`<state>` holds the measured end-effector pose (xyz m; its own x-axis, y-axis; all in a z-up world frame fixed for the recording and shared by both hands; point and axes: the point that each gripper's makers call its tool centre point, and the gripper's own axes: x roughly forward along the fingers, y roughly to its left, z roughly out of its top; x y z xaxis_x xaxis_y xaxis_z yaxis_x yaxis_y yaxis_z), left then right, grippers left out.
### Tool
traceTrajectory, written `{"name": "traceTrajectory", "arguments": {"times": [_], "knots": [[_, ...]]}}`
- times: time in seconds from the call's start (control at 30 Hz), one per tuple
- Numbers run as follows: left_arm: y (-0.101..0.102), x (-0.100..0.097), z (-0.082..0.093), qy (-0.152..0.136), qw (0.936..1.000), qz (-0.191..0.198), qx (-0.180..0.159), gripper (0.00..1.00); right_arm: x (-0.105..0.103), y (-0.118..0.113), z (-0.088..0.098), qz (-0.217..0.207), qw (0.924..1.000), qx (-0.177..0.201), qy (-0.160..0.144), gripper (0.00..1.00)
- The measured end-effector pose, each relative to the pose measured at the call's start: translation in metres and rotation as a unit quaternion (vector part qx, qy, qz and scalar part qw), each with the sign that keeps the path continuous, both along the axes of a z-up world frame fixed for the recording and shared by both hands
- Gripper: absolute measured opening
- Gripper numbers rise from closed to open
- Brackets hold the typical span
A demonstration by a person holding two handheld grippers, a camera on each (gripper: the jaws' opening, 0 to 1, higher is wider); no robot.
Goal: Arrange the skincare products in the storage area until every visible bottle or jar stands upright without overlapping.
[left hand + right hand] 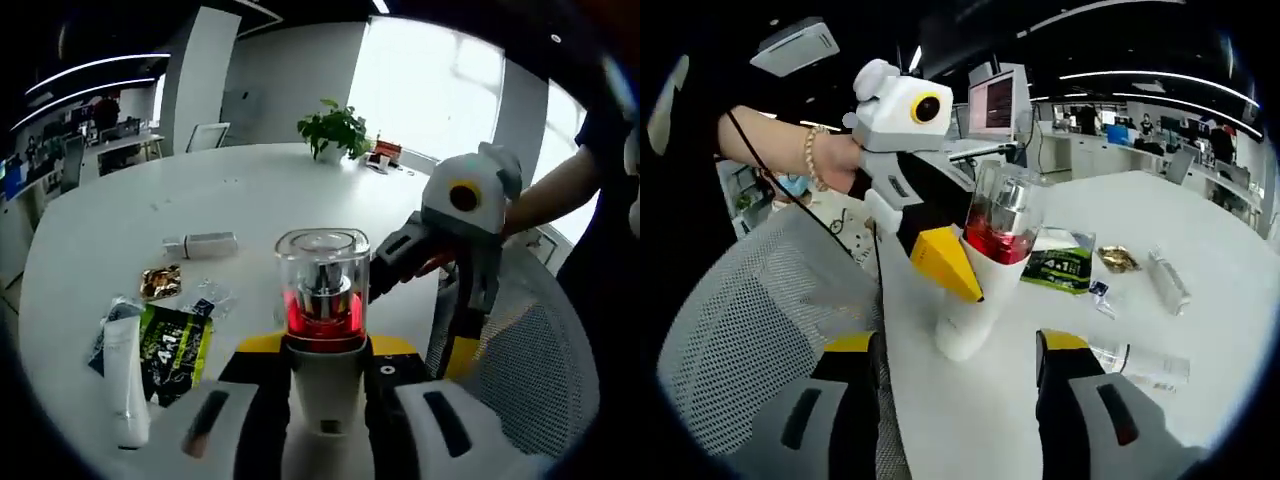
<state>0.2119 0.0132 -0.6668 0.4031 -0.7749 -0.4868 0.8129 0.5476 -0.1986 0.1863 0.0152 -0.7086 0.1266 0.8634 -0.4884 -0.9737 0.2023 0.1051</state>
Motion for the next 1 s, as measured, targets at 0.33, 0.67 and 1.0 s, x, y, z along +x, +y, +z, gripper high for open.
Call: {"name": "traceTrajectory", "arguments": {"times": [0.33,0.67,1.0], "knots": [[0.005,-0.014,0.000,-0.021,0.9995,-0.023,-0.006,0.24,0.009,0.030,-0.018,0.021,0.9993,0.002,-0.030,0.50],[0.007,-0.024,-0.003,-0.029,0.9983,-0.049,-0.012,0.24,-0.010,0.038,-0.017,0.065,0.9968,0.009,-0.045,0.35],[0.008,-0.038,-0.006,-0.023,0.9976,-0.056,-0.034,0.24,-0.016,0.034,-0.022,0.084,0.9946,-0.012,-0.059,0.32]]}}
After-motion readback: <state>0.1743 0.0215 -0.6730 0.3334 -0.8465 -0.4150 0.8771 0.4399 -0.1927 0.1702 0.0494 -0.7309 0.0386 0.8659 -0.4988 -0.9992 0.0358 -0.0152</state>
